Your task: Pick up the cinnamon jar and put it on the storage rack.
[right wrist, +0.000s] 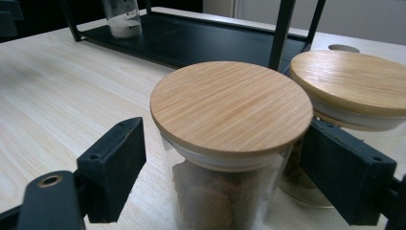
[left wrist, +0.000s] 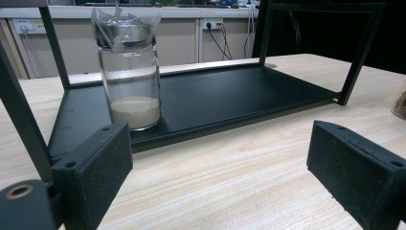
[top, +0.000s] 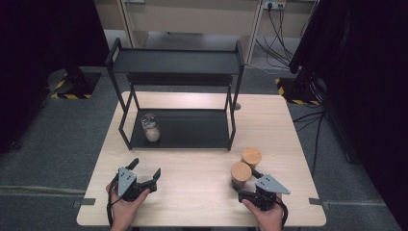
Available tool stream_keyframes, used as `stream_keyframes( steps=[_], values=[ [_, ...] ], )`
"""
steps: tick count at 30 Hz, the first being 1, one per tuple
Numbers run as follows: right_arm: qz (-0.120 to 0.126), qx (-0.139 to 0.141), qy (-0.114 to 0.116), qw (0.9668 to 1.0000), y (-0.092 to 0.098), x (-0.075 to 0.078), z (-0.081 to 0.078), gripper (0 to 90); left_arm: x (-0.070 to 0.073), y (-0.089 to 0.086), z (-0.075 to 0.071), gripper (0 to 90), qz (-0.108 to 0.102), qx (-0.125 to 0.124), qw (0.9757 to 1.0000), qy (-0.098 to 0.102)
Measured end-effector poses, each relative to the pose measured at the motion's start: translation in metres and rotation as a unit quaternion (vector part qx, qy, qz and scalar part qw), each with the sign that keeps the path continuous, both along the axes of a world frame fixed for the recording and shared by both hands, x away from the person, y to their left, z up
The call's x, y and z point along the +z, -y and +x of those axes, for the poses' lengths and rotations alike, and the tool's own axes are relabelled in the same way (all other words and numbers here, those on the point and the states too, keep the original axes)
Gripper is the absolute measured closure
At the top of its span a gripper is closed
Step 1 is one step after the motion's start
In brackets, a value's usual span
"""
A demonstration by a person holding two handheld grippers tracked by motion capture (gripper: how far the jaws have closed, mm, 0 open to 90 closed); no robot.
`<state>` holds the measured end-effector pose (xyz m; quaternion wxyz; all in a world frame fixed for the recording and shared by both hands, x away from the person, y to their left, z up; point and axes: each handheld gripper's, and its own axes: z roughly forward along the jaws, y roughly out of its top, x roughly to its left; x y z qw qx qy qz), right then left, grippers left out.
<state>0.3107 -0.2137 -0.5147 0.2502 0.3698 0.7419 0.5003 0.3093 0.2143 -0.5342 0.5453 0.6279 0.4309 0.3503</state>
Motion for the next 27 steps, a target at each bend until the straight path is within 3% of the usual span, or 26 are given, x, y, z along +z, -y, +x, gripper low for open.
stream_keyframes(
  steps=[11, 18, 27],
  values=[
    [-0.011, 0.003, 0.001, 0.9999, -0.005, -0.002, 0.008, 25.8, 0.0, 0.0, 0.001, 7.7, -0.002, -0.001, 1.0, -0.002],
    [-0.013, 0.004, 0.003, 0.9999, -0.006, -0.001, 0.008, 26.2, 0.0, 0.0, 0.001, 7.7, 0.001, 0.0, 1.0, -0.003],
    [-0.021, 0.007, 0.023, 0.9995, -0.014, 0.006, 0.002, 26.2, 0.0, 0.0, 0.001, 7.8, 0.001, 0.0, 1.0, -0.003]
  ],
)
